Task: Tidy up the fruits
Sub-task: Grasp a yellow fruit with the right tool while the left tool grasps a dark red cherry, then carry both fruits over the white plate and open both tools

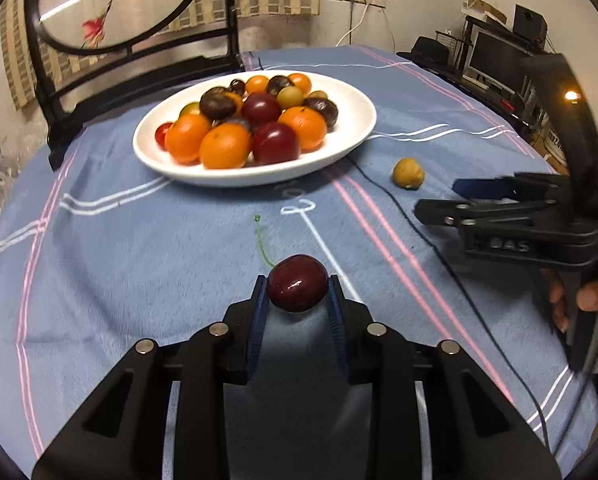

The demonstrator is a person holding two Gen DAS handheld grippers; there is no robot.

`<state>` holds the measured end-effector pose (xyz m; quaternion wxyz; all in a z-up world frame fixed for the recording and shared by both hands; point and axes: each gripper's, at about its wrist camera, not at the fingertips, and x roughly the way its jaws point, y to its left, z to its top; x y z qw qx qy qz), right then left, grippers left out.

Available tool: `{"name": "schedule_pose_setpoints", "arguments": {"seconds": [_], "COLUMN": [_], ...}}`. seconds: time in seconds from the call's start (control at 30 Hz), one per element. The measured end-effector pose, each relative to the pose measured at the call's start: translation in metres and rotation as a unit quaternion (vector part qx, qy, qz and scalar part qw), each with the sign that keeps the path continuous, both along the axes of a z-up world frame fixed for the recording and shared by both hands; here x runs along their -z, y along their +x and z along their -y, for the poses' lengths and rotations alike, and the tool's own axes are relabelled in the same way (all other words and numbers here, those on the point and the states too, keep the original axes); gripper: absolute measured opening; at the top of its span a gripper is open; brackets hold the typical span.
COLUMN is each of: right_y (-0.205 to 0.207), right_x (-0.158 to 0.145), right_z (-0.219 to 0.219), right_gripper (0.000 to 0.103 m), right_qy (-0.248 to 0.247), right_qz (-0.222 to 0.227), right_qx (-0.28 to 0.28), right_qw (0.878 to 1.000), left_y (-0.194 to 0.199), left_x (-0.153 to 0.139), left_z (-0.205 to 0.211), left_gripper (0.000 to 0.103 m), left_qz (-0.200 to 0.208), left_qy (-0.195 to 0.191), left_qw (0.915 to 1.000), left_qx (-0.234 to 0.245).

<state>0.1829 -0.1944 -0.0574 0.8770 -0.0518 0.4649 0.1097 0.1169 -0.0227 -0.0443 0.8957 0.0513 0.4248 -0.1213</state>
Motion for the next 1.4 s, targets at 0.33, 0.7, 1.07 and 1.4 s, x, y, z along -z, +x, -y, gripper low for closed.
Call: {"name": "schedule_pose_setpoints", "arguments": {"seconds": [0.33, 0.7, 1.07, 1.4], "right_y": [0.026, -0.011, 0.006, 0.083], "right_x": [-0.003, -0.033, -0.087, -0.069], "right_z": [-0.029, -0.031, -0.05, -0.07], "right_gripper": [0.03, 0.029, 0.029, 0.029], "right_qy": [-0.036, 0.007, 0.065, 0.053], "right_qz": [0.017, 0.052, 0.131, 0.113], "right_qx": [0.009, -0.008, -0.072, -0.052], "right_qw": [0.999, 0.999, 0.987, 0.991], "left_y": [0.0, 0.004, 0.063, 0.145], "left_x": [-0.001, -0.015, -0.071, -0.062], "left_z": [-0.003, -0.013, -0.016, -0.027], "left_gripper": [0.029, 0.029, 0.028, 0.028], "left_qz": [0.012, 0.009, 0.048, 0.044], "left_qy": [-0.006, -0.036, -0.027, -0.001], "left_qw": [0.9999, 0.9993, 0.9979, 0.9939], "left_qx": [0.008, -0.004, -0.035, -0.101]}}
